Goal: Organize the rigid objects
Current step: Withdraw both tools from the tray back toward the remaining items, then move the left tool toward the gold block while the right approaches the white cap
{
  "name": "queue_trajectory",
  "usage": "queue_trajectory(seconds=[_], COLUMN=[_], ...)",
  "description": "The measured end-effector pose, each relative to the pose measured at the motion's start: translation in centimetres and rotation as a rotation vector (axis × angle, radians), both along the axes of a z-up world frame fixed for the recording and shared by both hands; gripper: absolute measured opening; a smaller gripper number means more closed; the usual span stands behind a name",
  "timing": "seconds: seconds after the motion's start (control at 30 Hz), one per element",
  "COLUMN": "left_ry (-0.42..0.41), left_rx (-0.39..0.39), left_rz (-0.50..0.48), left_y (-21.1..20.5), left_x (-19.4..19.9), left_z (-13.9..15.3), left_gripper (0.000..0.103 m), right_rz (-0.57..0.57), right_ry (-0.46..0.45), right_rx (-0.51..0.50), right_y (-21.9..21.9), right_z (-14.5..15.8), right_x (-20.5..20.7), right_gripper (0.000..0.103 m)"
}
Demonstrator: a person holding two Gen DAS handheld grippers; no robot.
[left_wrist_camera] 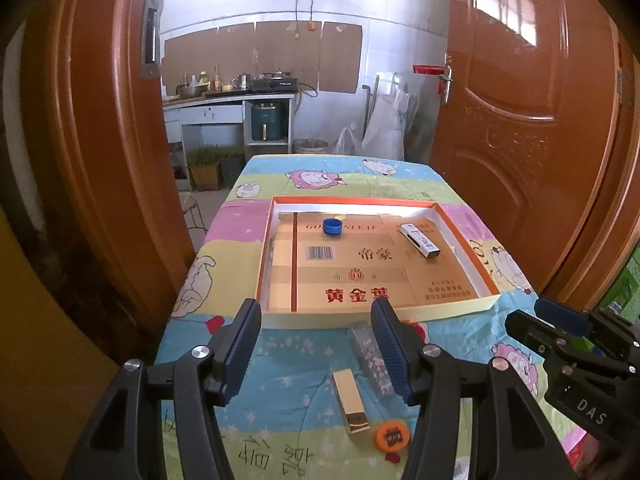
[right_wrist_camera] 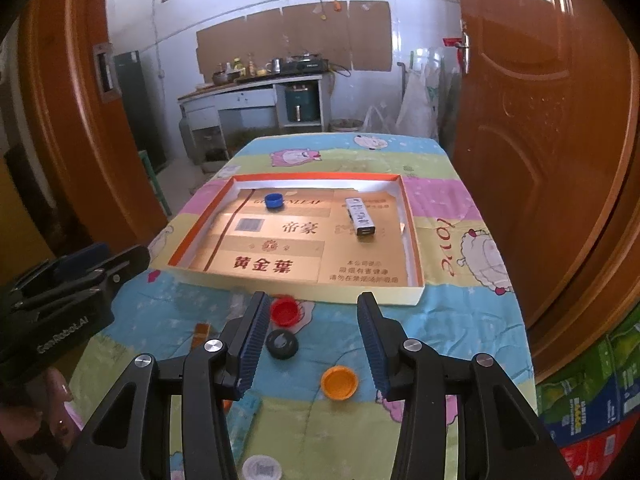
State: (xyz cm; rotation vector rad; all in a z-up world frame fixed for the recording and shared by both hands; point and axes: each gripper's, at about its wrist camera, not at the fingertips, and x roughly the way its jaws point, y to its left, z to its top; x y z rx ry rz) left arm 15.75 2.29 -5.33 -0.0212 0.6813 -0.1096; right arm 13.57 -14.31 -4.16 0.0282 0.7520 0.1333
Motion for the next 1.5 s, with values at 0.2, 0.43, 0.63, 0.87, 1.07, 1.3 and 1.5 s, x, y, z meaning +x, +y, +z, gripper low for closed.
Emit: queue_trajectory(seconds=[0.2,0.43,0.63,0.87,1.07,1.3,1.5], left_ry=[-0.015,-0.030,-0.029,-0.029,-0.011,-0.001,0.010], left_rx=[0.001,-0.010,-0.015,-0.013,0.016,0.000,-0.008], left_rz=[-0.006,-0.009,-0.014,-0.014,0.004,0.008,-0.005], left_y=[0.2,0.6,1.0,1.3,1.6,2.2,2.0], left_x=[-1.6,-3.3,-4.7,-6.1,-6.9,-7.5,-7.5], left_z=[-0.1,0.0,-0.4,-1.3,-3.2,-4.7,-5.2], left_gripper=[0.057,0.057,0.057,0.057,0.057,0.057,0.057], right_rz=[0.016,0.021,0.017,0.034,0.079,0.119,0.132], right_ry=[-0.020,-0.032,-0.028,-0.035,-0.013,0.034,0.058], right_rx=[0.000,-0.003,-0.008,-0.014,-0.048,-0.040,-0.043], right_y=[0.6,0.7,0.6,0.7,1.3,1.3,1.4], right_z=[-0.1,-0.3,-0.9,-2.0,-4.5,-7.8,-9.1], right_x=[-1.9,-3.7,-5.1,-6.6,-8.4,-10.0,-10.5], right_gripper=[0.047,0.047,0.047,0.047,0.047,0.047,0.047])
